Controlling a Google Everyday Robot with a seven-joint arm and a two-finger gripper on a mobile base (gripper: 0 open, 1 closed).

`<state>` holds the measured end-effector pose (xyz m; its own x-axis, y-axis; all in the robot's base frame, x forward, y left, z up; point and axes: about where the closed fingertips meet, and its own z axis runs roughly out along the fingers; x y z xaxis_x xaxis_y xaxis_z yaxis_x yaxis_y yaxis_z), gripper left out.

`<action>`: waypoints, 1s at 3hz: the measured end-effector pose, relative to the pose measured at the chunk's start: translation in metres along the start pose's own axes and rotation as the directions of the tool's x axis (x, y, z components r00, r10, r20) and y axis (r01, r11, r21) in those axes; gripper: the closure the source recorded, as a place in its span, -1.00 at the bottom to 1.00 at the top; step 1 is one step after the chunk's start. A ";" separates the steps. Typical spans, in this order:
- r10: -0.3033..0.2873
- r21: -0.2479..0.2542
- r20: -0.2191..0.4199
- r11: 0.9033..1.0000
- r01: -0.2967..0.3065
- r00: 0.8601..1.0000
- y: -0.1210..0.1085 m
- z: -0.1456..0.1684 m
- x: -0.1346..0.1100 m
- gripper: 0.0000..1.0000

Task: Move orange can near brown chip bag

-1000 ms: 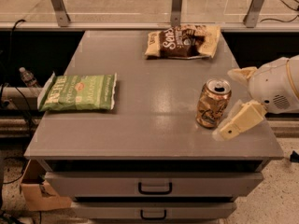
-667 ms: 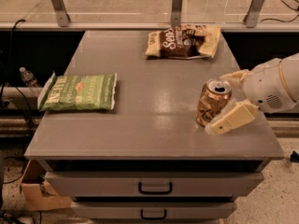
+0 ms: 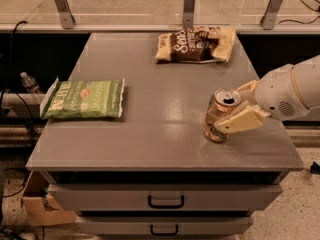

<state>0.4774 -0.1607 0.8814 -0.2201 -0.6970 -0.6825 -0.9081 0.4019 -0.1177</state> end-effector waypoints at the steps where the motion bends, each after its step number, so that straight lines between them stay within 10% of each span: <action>1: -0.014 0.030 -0.004 0.999 0.014 1.000 -0.014 -0.011 -0.003 0.74; 3: -0.051 0.146 -0.096 0.987 0.065 0.994 -0.078 -0.071 -0.016 1.00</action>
Offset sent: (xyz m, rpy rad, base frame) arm 0.0569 -0.0692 0.0868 -0.1803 -0.1450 -0.0931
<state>0.5268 -0.2226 0.9527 -0.2066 -0.7702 -0.6034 -0.8587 0.4383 -0.2655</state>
